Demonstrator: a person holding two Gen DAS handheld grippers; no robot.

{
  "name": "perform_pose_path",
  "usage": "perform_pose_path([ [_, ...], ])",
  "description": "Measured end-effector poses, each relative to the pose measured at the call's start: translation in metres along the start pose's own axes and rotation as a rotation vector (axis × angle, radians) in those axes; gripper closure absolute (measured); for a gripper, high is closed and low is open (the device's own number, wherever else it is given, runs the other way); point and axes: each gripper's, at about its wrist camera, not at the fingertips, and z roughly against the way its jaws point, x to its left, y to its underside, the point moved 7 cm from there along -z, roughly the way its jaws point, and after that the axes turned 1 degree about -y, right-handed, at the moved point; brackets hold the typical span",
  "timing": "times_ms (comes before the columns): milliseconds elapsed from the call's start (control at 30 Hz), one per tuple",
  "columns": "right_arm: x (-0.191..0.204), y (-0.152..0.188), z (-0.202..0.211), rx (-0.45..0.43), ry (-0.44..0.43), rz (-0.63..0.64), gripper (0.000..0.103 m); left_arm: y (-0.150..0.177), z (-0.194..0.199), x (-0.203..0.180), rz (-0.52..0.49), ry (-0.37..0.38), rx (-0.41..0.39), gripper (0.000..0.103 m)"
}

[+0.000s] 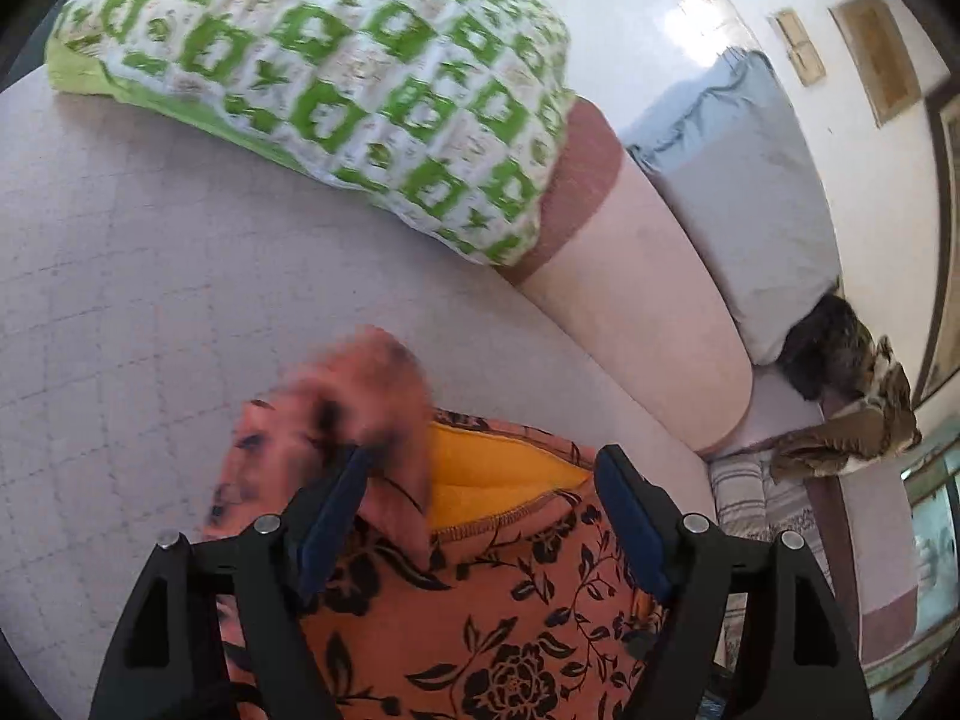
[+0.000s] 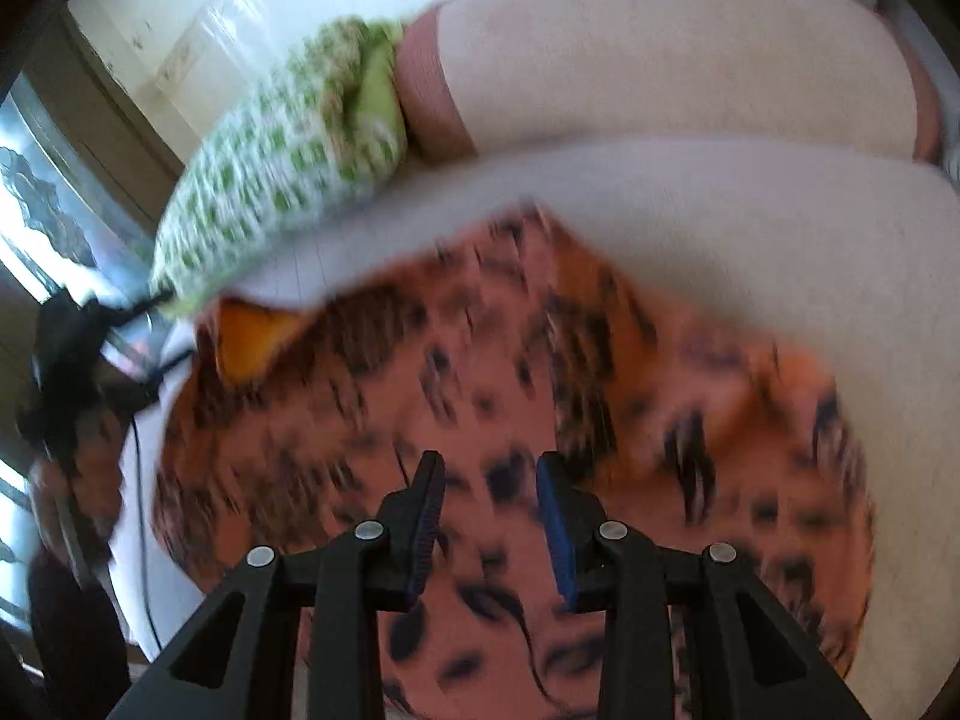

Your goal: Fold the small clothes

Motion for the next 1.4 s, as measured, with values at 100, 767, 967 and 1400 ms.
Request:
perform_pose_path([
  [100,-0.010,-0.010,-0.011,-0.024,0.028,-0.017,0.068,0.003,-0.009,-0.004,-0.032,0.010,0.004,0.024],
  [767,0.172,-0.059,-0.088,0.008,-0.153,0.189,0.067,-0.017,0.058,0.084,-0.022,-0.400,0.000,0.024],
  [967,0.183,-0.115,-0.152,-0.008,-0.076,0.071,0.066,0.003,0.059,0.112,-0.091,-0.476,0.080,0.024],
  [1400,0.079,-0.037,0.036,-0.210,-0.123,-0.090,0.031,0.040,0.028,0.132,-0.321,-0.746,0.191,0.024],
])
